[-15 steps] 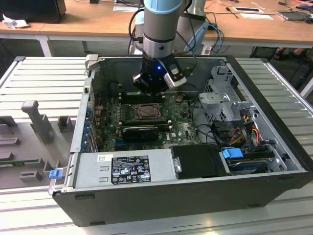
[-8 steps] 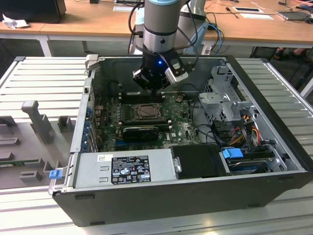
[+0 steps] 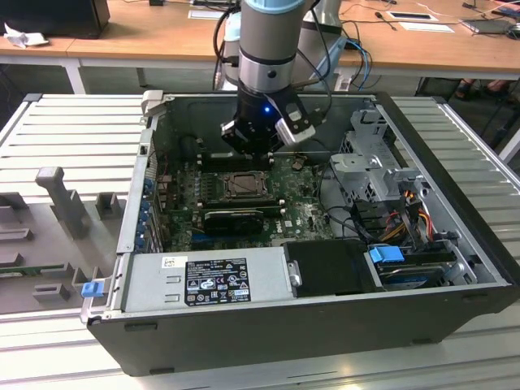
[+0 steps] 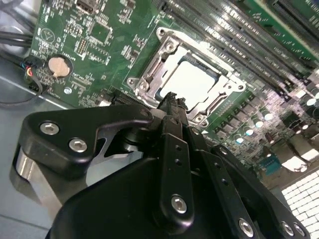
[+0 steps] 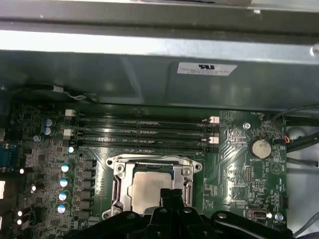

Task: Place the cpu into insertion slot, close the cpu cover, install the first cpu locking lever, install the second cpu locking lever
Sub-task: 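Install the second cpu locking lever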

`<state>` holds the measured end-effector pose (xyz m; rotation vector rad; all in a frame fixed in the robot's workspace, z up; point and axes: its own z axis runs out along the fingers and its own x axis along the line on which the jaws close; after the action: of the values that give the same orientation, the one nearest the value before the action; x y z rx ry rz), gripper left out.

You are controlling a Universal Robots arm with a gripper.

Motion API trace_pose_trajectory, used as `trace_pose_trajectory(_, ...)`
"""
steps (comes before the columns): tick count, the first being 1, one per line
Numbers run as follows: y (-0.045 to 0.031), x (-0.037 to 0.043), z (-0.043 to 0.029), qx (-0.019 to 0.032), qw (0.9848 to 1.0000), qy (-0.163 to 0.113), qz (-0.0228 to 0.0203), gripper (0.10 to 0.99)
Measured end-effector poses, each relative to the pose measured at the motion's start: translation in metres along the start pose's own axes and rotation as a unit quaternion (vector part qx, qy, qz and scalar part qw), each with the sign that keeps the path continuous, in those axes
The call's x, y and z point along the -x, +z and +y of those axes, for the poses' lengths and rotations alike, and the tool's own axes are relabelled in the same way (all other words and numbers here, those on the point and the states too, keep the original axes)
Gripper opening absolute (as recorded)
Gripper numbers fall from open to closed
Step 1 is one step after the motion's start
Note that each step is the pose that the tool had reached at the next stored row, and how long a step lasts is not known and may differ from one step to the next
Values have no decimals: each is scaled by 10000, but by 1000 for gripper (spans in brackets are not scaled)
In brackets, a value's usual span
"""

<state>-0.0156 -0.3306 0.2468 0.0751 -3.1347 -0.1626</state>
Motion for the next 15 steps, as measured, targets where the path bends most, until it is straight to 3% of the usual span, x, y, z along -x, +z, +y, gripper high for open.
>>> trace_pose_trajectory(5, 14, -7, -120, 6, 10000, -4, 0, 106)
trace_pose_trajectory(10, 36, -24, -285, 6, 10000, -4, 2, 106)
trace_pose_trajectory(15, 41, -31, -365, 7, 10000, -1, 2, 106)
